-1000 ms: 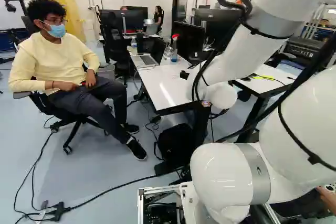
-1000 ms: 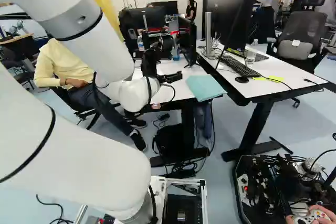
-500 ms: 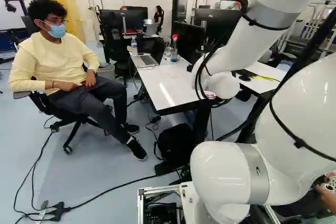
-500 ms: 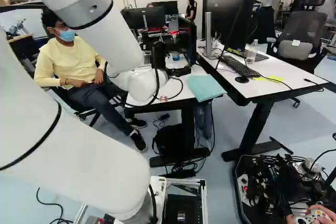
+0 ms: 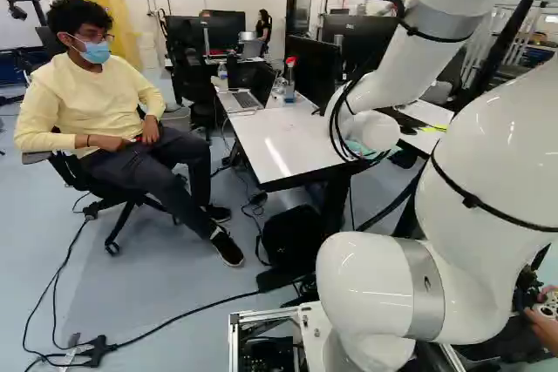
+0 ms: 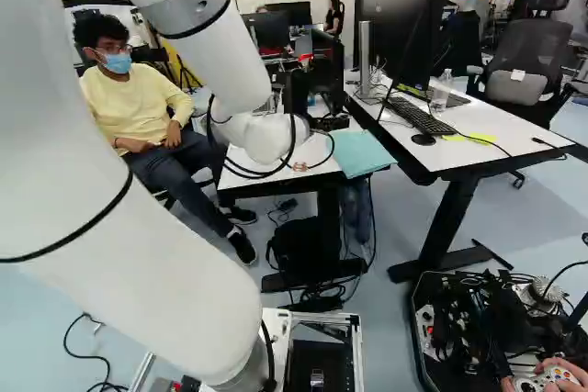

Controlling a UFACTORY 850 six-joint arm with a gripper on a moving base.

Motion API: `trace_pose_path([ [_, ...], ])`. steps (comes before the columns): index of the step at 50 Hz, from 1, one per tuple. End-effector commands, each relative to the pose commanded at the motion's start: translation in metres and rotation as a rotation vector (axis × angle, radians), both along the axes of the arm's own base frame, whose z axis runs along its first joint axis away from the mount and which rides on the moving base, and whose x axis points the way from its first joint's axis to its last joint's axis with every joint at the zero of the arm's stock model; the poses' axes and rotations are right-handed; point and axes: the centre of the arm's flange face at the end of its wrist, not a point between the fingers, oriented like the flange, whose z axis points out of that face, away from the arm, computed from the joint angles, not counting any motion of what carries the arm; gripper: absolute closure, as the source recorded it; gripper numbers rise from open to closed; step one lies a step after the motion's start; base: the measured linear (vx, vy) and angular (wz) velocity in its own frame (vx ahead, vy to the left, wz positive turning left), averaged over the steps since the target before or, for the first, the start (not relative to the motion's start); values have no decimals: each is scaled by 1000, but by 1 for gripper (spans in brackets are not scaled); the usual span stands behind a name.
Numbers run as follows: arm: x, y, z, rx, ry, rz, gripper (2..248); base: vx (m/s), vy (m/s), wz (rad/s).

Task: Clean the table with the green towel

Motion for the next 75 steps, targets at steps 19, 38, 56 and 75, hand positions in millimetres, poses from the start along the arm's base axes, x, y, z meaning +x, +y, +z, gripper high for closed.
trace_pose_path([
  [19,22,-29,-5,21,62,-50,3,0,0,0],
  [38,46,-58,-11,45,126,-91,3,0,0,0],
  [56,66,-81,-19,72,193,-119,3,0,0,0],
  [75,74,-94,-27,105,274,-135,3,0,0,0],
])
